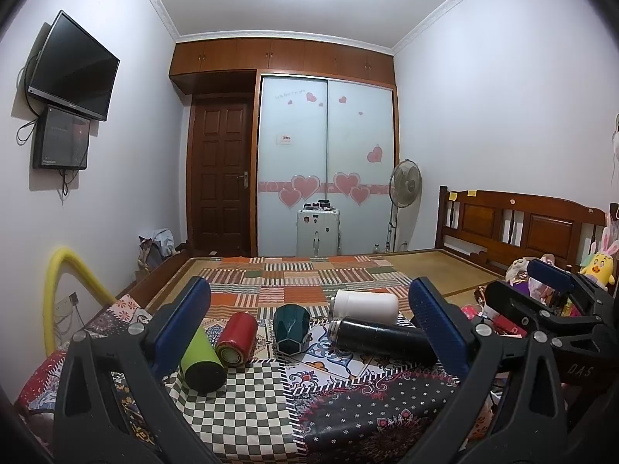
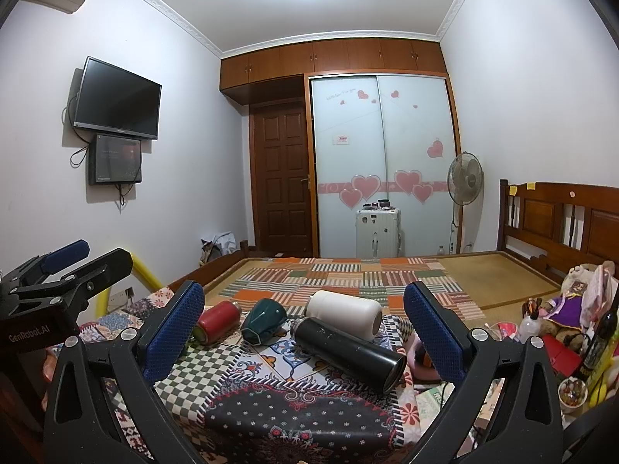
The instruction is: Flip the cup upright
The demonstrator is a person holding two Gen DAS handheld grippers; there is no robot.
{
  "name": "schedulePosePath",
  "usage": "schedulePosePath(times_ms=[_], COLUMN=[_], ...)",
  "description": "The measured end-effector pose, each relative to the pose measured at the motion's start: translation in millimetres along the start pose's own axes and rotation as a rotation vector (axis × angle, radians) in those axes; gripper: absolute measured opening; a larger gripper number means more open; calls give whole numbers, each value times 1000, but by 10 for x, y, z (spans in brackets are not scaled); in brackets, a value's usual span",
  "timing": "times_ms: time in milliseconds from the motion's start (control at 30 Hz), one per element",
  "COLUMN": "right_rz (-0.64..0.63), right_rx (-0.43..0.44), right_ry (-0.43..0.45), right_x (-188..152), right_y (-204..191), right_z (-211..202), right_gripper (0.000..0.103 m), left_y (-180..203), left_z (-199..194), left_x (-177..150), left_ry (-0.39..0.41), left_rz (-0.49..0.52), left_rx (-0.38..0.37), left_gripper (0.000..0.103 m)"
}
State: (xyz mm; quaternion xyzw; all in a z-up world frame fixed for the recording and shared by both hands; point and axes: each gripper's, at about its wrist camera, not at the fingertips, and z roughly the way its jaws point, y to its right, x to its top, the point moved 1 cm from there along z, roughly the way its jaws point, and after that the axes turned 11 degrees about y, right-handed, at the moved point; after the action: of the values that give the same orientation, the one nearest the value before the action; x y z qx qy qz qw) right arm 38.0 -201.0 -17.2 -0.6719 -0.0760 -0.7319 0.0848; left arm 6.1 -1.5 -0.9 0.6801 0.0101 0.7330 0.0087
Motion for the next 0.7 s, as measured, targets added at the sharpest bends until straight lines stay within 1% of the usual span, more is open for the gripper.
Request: schedulePosePath(times_ms=[700], right_rz=[0], right_rx=[-1], right_ry=[0], right_x=[24], right_y=[-26], right_z=[-5], right_gripper=[103], left_y=[-30], left_z=[21], left_x=[-54], left_ry=[-7], left_rz=[-5], left_rx=[-3], left_gripper=[103])
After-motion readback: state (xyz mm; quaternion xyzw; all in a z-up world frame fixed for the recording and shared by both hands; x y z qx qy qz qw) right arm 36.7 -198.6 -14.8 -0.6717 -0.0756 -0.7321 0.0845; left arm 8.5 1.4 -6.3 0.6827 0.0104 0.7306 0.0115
